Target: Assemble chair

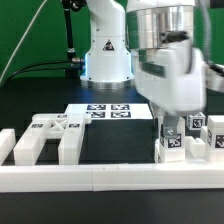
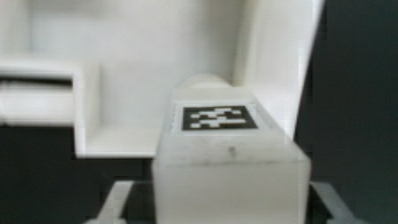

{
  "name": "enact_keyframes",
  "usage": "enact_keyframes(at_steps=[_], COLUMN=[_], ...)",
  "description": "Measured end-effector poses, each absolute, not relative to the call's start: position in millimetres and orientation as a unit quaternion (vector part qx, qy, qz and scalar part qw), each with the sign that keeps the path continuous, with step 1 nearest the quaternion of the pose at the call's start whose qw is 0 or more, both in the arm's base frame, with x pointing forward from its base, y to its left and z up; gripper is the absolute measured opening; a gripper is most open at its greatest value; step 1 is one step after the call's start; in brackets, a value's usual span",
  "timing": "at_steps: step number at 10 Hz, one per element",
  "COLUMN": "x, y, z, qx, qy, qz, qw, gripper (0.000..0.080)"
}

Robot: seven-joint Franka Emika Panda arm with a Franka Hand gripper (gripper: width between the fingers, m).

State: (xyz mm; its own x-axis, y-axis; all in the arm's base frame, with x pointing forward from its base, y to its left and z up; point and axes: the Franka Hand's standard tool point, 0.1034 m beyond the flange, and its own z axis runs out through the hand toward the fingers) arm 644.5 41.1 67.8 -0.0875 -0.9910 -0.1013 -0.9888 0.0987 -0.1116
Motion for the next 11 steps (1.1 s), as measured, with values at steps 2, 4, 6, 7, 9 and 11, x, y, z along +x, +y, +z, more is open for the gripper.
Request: enact_keyframes(at_steps=[2,4,6,7,9,11], x=[643.9,643.6,643.1,641.9,641.5,641.5], y=[43.9,44.4,53.9,55.6,54.6,53.0], z=[67.3,67.0,66.6,64.4,64.0,63.9], qx=[-0.603,-0.635,-0.76,-0.817,-0.853,-0.891], qy=[0.794,0.769,0.646,0.572,0.517,0.45], qz=[0.002,-0.001,-0.012,-0.015,-0.019,-0.024], qw=[0.077,0.075,0.067,0.066,0.063,0.059], gripper=[0.0285,0.0295,0.0609,0.0609,0.0646,0.0649])
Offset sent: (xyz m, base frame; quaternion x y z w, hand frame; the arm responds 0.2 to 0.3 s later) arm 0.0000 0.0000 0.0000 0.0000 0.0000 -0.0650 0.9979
